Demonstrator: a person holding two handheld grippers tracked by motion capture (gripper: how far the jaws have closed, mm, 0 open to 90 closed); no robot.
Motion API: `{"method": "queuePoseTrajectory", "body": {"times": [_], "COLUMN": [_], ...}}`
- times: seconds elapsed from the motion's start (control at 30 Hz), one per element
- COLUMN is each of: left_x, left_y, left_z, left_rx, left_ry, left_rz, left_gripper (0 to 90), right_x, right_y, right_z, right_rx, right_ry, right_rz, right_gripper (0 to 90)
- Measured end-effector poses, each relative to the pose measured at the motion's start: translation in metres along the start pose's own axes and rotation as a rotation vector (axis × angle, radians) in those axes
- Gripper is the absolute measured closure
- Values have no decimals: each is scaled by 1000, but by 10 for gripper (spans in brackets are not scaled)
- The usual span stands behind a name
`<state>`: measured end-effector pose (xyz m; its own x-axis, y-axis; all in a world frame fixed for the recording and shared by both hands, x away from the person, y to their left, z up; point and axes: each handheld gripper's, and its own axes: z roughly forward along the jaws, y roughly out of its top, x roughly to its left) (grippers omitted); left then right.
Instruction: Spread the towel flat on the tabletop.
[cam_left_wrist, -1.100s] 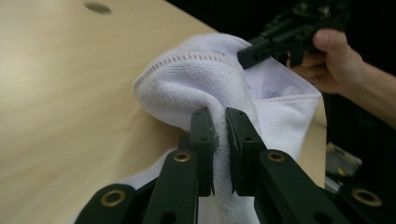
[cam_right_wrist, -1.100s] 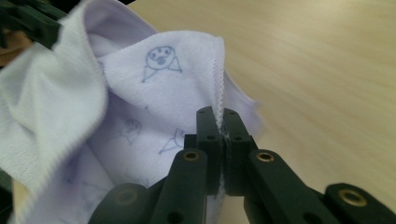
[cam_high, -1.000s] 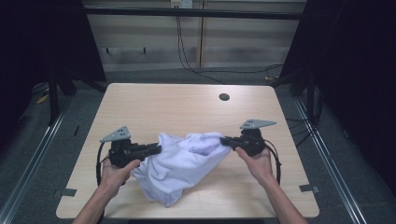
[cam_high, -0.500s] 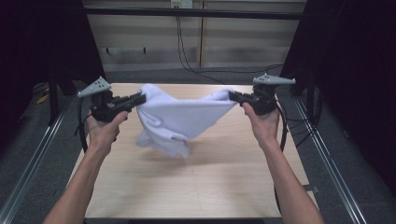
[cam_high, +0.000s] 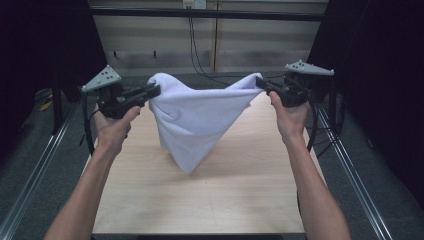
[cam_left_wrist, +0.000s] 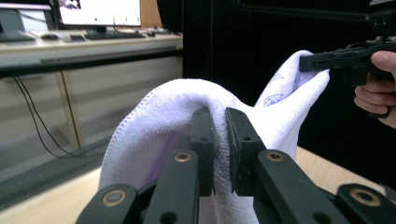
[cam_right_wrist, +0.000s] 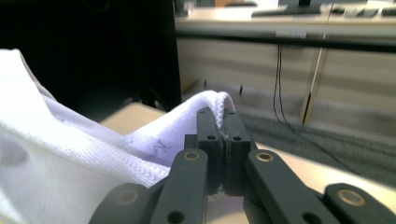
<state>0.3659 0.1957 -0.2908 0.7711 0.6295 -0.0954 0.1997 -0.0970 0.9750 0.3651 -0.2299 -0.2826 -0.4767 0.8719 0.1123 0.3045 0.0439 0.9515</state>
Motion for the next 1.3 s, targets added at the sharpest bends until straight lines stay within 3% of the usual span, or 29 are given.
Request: {"method": "queuePoseTrajectory", "body": {"times": [0.13, 0.3, 0.37, 0.47, 0.5, 0.53, 0.57, 0.6, 0.63, 0.67, 0.7, 0.73, 0.8, 0.83, 0.9, 1.0, 1.07, 1.1, 1.13, 1.17, 1.2, 1.27, 1.3], "left_x": [3, 1, -6, -24, -24, -38, -38, -54, -54, -67, -67, -78, -82, -80, -73, -56, -41, -41, -26, -26, -13, -1, -1], "left_y": [-14, -23, -35, -65, -65, -94, -94, -124, -124, -151, -151, -174, -187, -189, -184, -171, -168, -168, -169, -169, -173, -178, -178], "left_z": [14, 20, 16, 3, 3, -9, -9, -22, -22, -33, -33, -43, -51, -55, -62, -70, -64, -64, -46, -46, -23, 1, 1], "left_rx": [43, 86, 112, 150, 150, 190, 190, 237, 237, 294, 294, 351, 388, 391, 342, 266, 260, 260, 281, 281, 316, 338, 338], "left_ry": [2, -4, -26, -78, -78, -139, -139, -163, -163, -194, -194, -209, -224, -227, -226, -181, -152, -152, -119, -119, -87, -88, -88], "left_rz": [-33, -38, -21, -16, -16, -54, -54, -71, -71, -86, -86, -103, -126, -133, -139, -174, -167, -167, -185, -185, -193, -237, -237], "left_gripper": [825, 825, 824, 821, 820, 818, 814, 810, 808, 803, 793, 784, 759, 726, 672, 617, 619, 617, 603, 589, 567, 486, 429], "right_x": [-11, -17, -14, -5, -2, 1, 1, 9, 9, 16, 16, 21, 23, 24, 24, 15, 12, 12, 15, 18, 24, 34, 39], "right_y": [-23, -35, -46, -76, -89, -102, -102, -130, -130, -160, -160, -187, -209, -217, -224, -216, -208, -205, -204, -204, -204, -206, -205], "right_z": [4, 7, 1, -18, -25, -34, -34, -53, -53, -69, -69, -84, -96, -102, -108, -111, -105, -98, -89, -78, -66, -41, -29], "right_rx": [77, 93, 97, 133, 156, 183, 183, 218, 218, 285, 285, 343, 386, 400, 421, 357, 330, 334, 339, 348, 370, 406, 425], "right_ry": [18, 22, 32, 57, 62, 68, 68, 96, 96, 107, 107, 112, 124, 131, 108, 80, 103, 123, 155, 169, 176, 228, 233], "right_rz": [47, 64, 54, 25, 20, 23, 23, 24, 24, 31, 31, 39, 80, 84, 60, 76, 75, 69, 56, 35, 16, -19, -49], "right_gripper": [878, 874, 868, 836, 833, 833, 833, 818, 818, 806, 806, 761, 699, 659, 587, 533, 523, 517, 517, 514, 500, 485, 472]}}
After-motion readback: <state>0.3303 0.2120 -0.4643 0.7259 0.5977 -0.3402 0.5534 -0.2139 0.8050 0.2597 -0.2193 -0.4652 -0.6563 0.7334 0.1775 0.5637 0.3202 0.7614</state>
